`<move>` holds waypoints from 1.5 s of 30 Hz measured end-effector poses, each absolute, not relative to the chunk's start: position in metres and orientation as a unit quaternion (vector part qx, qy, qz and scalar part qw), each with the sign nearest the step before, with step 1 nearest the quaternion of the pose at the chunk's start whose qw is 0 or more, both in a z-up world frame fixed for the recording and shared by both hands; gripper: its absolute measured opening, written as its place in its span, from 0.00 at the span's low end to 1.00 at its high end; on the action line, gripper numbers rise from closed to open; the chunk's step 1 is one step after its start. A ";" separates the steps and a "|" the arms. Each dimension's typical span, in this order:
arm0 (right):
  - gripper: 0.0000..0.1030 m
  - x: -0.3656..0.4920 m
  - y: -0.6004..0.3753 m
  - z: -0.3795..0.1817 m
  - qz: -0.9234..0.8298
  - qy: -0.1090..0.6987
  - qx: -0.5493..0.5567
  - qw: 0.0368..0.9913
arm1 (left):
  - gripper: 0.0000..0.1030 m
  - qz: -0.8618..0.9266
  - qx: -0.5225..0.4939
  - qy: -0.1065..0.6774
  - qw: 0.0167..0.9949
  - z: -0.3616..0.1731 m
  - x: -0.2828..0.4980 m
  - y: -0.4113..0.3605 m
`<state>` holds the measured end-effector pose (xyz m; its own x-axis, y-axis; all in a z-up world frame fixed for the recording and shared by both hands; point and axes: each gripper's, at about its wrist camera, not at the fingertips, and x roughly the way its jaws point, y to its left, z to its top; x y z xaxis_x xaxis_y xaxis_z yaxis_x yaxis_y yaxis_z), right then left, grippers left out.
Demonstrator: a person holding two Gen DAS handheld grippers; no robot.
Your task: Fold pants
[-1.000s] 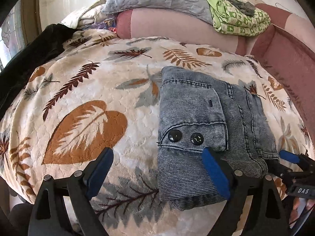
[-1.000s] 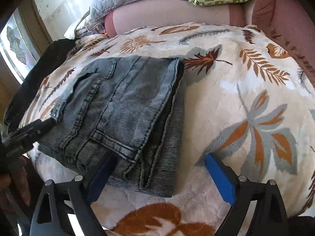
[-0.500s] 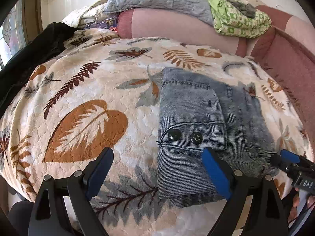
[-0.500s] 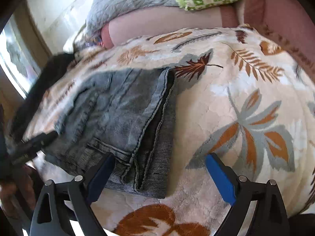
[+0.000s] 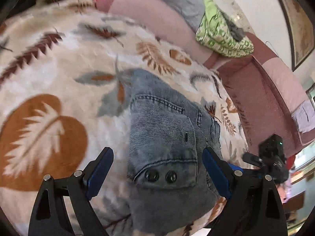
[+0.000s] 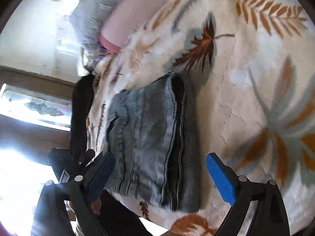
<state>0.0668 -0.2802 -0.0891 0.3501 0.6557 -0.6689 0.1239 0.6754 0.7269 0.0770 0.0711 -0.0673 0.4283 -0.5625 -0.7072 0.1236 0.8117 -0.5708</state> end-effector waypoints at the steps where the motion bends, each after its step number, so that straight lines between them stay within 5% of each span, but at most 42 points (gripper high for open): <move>1: 0.92 0.074 -0.276 -0.093 0.181 0.549 0.358 0.733 | 0.89 -0.221 -0.225 0.497 0.809 -0.071 0.082 0.066; 11: 0.91 0.101 -0.260 -0.111 0.168 0.590 0.351 0.708 | 0.88 -0.263 -0.268 0.526 0.763 -0.093 0.101 0.051; 13: 0.85 0.105 -0.254 -0.111 0.160 0.595 0.334 0.713 | 0.67 -0.253 -0.261 0.531 0.765 -0.093 0.102 0.052; 17: 0.65 0.101 -0.243 -0.107 0.135 0.606 0.267 0.737 | 0.50 -0.227 -0.217 0.539 0.781 -0.093 0.100 0.048; 24: 0.78 0.100 -0.231 -0.107 0.146 0.596 0.227 0.756 | 0.55 -0.203 -0.175 0.529 0.805 -0.089 0.095 0.040; 25: 0.76 0.098 -0.232 -0.107 0.138 0.594 0.232 0.758 | 0.53 -0.200 -0.170 0.527 0.808 -0.088 0.095 0.040; 27: 0.54 0.096 -0.231 -0.103 0.136 0.589 0.231 0.762 | 0.50 -0.195 -0.165 0.524 0.812 -0.085 0.093 0.039; 28: 0.35 0.093 -0.233 -0.101 0.147 0.586 0.248 0.757 | 0.46 -0.194 -0.160 0.522 0.815 -0.083 0.091 0.039; 31: 0.24 0.087 -0.230 -0.087 0.146 0.574 0.236 0.770 | 0.35 -0.186 -0.137 0.509 0.829 -0.072 0.085 0.035; 45: 0.18 0.116 -0.200 0.025 0.197 0.468 0.186 0.841 | 0.32 -0.189 -0.072 0.369 0.907 0.029 0.091 0.042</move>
